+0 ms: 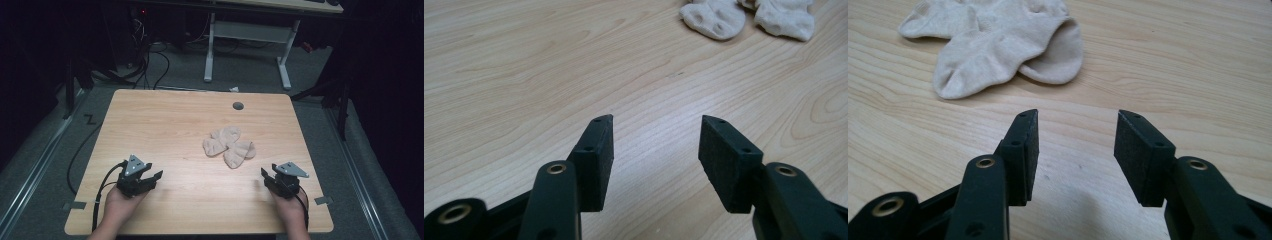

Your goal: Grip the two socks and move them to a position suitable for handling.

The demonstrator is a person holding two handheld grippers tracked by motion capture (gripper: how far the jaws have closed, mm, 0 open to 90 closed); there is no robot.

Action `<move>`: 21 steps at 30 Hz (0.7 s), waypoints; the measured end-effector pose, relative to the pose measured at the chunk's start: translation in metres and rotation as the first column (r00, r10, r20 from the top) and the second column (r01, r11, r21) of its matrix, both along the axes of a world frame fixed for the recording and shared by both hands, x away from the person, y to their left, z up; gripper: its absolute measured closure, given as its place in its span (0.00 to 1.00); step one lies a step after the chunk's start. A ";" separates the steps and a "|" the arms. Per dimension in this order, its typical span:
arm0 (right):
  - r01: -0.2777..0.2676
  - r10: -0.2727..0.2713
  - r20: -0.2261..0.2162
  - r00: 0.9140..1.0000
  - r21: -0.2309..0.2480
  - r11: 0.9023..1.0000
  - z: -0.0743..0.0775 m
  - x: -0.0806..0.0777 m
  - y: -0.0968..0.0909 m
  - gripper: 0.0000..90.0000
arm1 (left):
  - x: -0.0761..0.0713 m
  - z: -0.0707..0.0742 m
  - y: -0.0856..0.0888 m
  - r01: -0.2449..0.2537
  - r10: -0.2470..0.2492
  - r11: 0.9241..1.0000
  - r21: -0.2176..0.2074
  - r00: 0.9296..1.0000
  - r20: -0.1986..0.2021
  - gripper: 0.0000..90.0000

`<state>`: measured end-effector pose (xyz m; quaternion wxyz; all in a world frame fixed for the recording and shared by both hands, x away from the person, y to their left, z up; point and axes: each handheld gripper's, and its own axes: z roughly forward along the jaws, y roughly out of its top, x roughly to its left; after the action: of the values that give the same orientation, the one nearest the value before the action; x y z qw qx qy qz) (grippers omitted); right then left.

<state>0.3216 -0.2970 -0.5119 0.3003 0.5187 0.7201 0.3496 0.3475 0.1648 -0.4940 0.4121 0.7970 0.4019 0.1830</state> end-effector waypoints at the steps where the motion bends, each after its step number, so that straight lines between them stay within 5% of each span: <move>1: 0.004 -0.004 0.003 1.000 0.004 1.000 0.000 -0.001 -0.001 0.59 | 0.002 -0.001 -0.002 0.002 -0.002 1.000 0.004 1.000 0.000 0.54; 21: -0.024 0.024 0.021 0.999 0.000 1.000 0.004 -0.015 0.001 0.67 | 0.006 0.000 -0.015 0.037 -0.038 0.999 0.024 0.999 0.020 0.57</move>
<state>0.3069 -0.2957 -0.5079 0.3036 0.5063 0.7232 0.3585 0.3534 0.1496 -0.4942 0.4100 0.8072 0.3806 0.1881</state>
